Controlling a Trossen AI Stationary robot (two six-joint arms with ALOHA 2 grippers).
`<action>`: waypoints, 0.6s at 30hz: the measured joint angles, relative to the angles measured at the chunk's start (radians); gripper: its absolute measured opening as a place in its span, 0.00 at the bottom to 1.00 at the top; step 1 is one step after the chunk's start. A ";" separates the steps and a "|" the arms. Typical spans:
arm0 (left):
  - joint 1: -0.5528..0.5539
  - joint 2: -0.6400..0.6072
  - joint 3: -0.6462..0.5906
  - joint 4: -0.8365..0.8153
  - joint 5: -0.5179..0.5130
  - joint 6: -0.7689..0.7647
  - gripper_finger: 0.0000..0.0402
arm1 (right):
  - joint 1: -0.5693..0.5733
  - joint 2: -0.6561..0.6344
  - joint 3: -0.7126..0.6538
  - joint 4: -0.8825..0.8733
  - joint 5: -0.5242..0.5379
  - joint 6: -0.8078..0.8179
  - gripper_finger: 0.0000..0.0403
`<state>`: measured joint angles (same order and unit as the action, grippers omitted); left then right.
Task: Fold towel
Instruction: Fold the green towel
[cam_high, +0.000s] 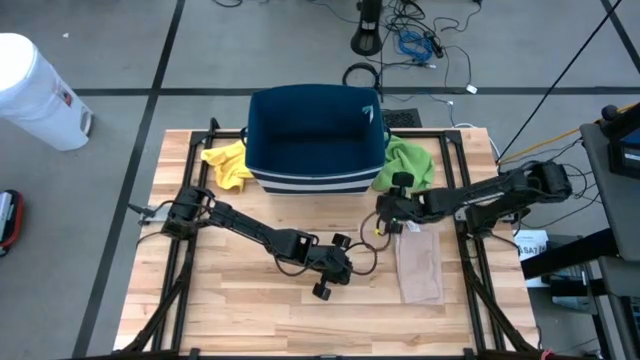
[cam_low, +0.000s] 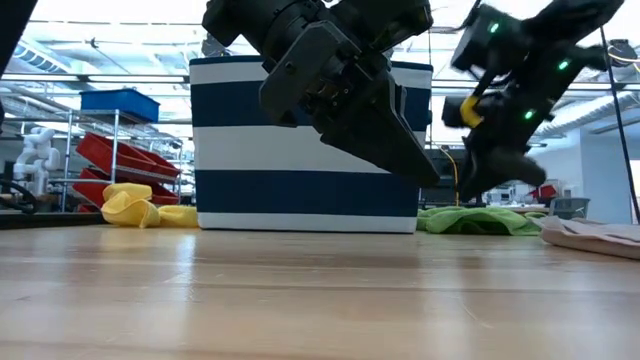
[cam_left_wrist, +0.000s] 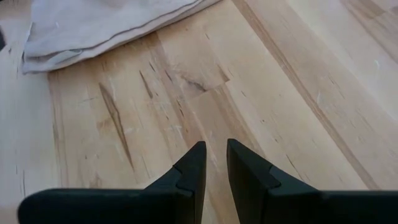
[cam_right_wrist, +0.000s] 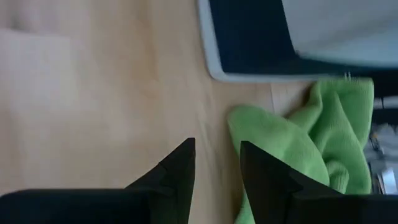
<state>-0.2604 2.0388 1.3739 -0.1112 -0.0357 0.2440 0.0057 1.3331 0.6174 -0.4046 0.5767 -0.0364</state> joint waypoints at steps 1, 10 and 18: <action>0.000 0.000 0.000 0.000 0.000 0.000 0.18 | -0.021 0.013 0.000 0.003 0.002 0.000 0.28; 0.000 0.000 0.000 -0.001 0.000 0.000 0.18 | -0.180 0.109 0.000 0.006 0.004 -0.018 0.28; 0.000 0.000 0.000 -0.001 0.000 0.000 0.18 | -0.268 0.174 0.000 0.029 0.001 -0.057 0.27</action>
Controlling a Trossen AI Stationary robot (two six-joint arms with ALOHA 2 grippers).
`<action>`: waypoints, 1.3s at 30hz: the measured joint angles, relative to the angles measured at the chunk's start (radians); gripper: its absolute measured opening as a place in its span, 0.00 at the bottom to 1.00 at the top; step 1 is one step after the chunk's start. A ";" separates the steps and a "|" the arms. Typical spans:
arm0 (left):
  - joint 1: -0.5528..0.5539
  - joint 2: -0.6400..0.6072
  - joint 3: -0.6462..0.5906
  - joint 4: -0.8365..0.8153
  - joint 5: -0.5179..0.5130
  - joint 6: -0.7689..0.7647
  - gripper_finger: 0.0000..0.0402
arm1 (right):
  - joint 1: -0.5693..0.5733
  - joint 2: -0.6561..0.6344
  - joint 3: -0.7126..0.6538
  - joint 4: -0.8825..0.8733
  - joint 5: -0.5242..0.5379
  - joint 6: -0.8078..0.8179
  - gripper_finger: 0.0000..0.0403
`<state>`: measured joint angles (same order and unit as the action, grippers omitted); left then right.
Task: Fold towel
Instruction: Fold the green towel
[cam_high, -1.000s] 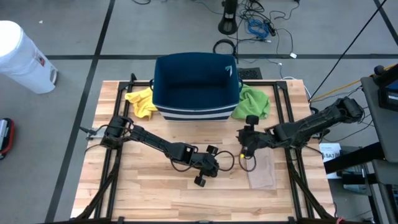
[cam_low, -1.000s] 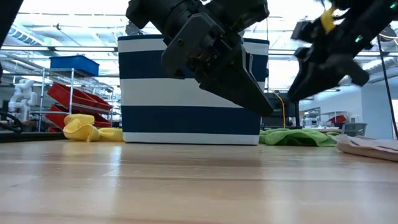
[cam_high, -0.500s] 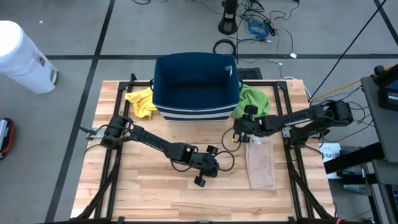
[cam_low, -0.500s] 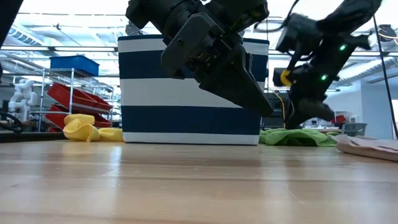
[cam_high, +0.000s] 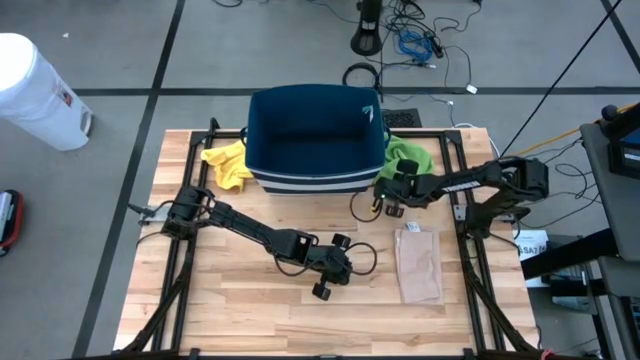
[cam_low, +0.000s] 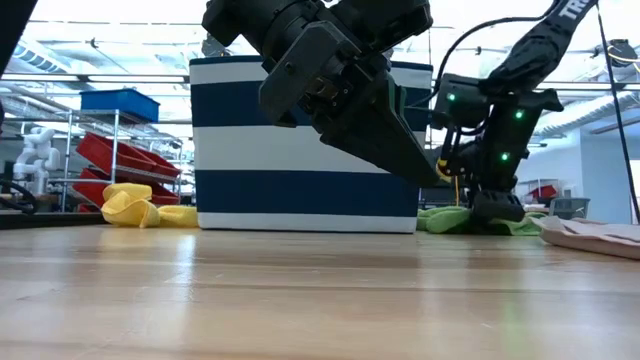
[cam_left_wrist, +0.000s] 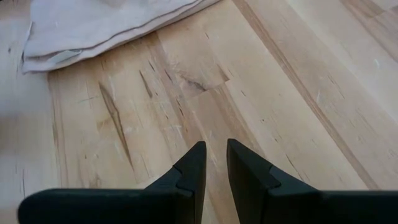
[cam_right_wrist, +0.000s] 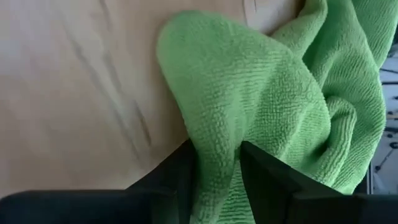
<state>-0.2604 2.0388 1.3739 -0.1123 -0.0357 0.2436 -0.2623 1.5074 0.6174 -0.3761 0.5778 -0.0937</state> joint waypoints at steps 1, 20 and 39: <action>0.000 0.000 0.000 0.000 0.000 0.000 0.18 | -0.005 0.000 0.000 0.001 0.000 0.000 0.25; 0.009 0.000 0.000 -0.005 -0.099 0.003 0.18 | 0.189 -0.019 0.001 -0.070 -0.213 0.057 0.00; 0.040 0.000 0.000 0.086 -0.213 0.086 0.18 | 0.467 -0.116 0.185 -0.120 -0.345 0.048 0.00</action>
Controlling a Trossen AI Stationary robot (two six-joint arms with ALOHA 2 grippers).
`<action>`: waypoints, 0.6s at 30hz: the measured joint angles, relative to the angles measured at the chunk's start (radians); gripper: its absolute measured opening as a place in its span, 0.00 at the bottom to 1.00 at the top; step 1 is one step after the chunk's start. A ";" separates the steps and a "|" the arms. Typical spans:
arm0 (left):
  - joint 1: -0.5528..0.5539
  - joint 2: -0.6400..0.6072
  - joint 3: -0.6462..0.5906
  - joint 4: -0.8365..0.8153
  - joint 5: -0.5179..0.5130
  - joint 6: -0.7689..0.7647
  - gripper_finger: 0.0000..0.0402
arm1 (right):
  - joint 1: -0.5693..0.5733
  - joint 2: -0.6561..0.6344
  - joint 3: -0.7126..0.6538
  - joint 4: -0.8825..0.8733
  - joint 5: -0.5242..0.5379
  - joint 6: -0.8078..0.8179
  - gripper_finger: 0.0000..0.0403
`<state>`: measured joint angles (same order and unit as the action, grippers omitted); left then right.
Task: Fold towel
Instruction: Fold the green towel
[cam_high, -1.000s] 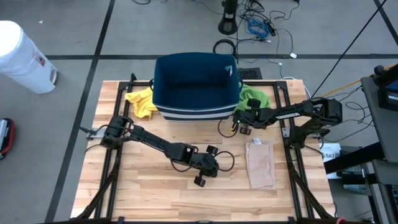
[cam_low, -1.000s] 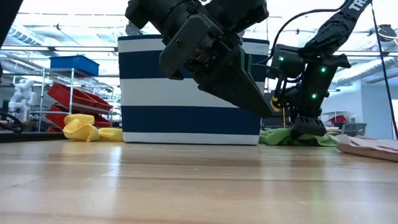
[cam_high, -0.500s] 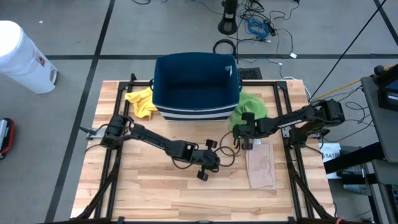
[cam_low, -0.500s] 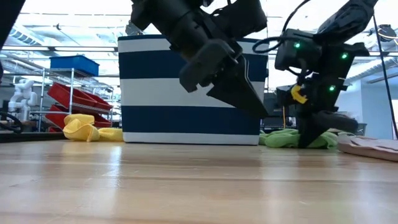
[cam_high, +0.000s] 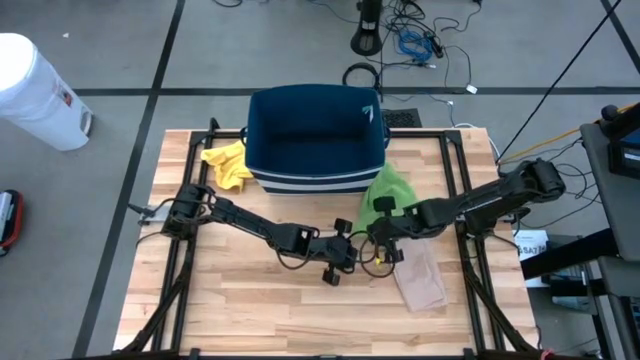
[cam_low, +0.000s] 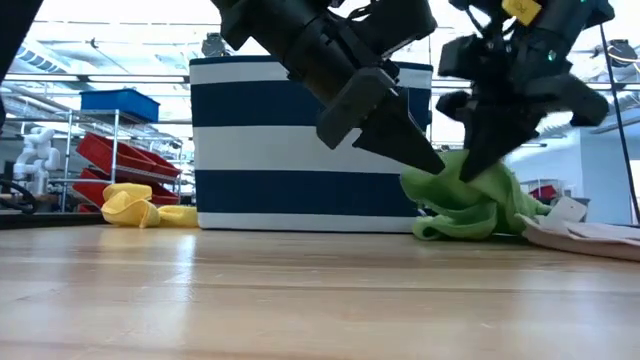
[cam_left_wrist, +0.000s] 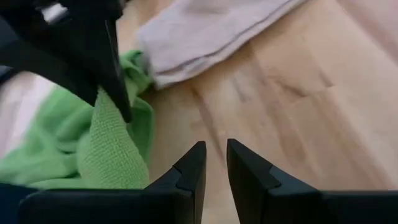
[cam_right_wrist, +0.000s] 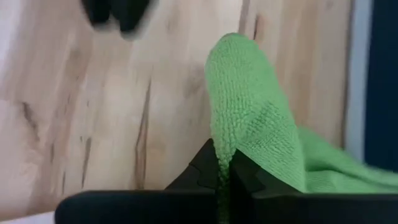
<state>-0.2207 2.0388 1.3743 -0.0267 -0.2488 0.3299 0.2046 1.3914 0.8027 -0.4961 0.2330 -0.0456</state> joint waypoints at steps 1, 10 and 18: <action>-0.004 0.000 0.000 0.007 -0.026 0.004 0.18 | 0.005 -0.008 0.002 -0.001 0.005 0.001 0.00; -0.069 0.000 0.000 0.020 -0.350 0.141 0.18 | 0.015 -0.034 0.002 -0.026 -0.008 0.078 0.00; -0.074 0.000 0.000 0.020 -0.378 0.144 0.18 | 0.013 -0.037 0.002 0.028 -0.050 0.125 0.00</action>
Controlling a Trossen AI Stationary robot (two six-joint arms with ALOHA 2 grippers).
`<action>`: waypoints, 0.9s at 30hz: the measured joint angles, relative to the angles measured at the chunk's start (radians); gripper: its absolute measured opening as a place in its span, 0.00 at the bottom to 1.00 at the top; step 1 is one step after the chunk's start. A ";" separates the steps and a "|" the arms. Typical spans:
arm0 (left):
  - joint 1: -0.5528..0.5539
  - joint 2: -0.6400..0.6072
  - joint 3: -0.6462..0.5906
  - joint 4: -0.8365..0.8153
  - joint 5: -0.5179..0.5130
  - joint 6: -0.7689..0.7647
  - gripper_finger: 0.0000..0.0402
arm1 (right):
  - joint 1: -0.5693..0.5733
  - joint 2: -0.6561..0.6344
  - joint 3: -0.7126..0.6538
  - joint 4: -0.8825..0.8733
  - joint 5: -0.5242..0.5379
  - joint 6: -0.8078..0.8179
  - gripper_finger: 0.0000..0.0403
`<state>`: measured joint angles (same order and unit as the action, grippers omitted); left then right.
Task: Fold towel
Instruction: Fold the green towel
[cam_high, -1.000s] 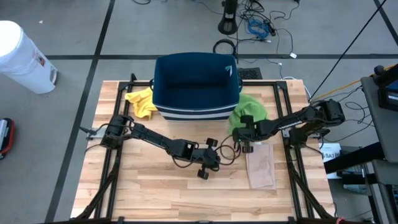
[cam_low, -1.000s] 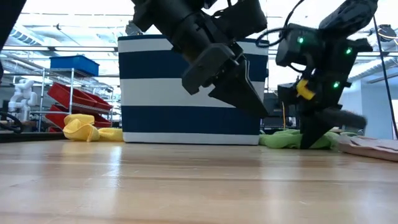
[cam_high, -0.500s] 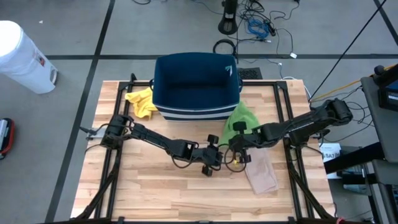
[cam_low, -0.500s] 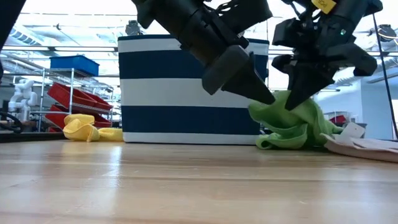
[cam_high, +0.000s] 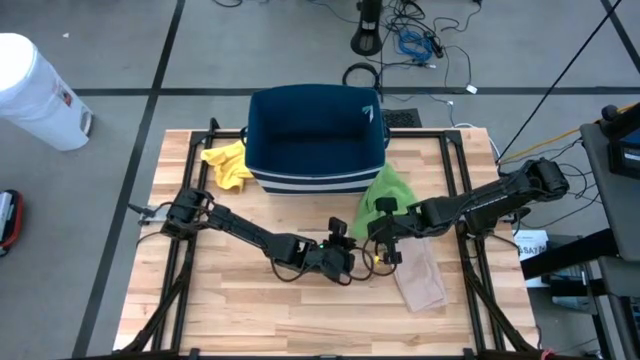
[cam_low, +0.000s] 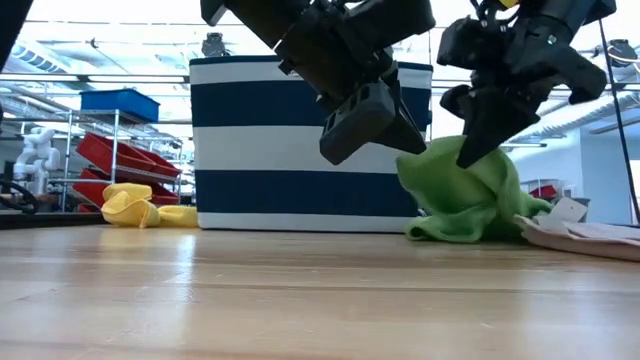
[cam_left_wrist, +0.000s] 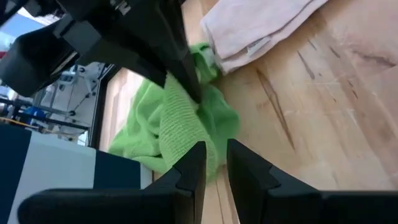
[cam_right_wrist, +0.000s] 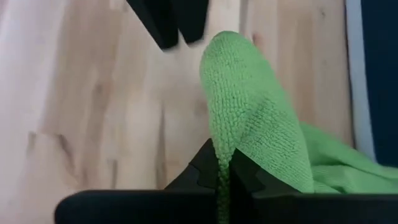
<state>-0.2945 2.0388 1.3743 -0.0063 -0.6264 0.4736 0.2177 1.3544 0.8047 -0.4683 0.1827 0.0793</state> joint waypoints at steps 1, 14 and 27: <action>0.002 0.000 0.000 0.000 -0.006 0.001 0.18 | -0.001 0.000 0.000 0.010 -0.009 0.004 0.00; 0.002 0.000 0.000 -0.007 -0.118 0.065 0.18 | -0.001 -0.031 0.000 0.119 -0.084 0.075 0.00; -0.005 0.000 0.000 0.002 -0.099 0.106 0.51 | -0.001 -0.034 0.000 0.147 -0.112 0.122 0.00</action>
<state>-0.2993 2.0388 1.3743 -0.0040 -0.7249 0.5795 0.2169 1.3201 0.8051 -0.3218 0.0703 0.2009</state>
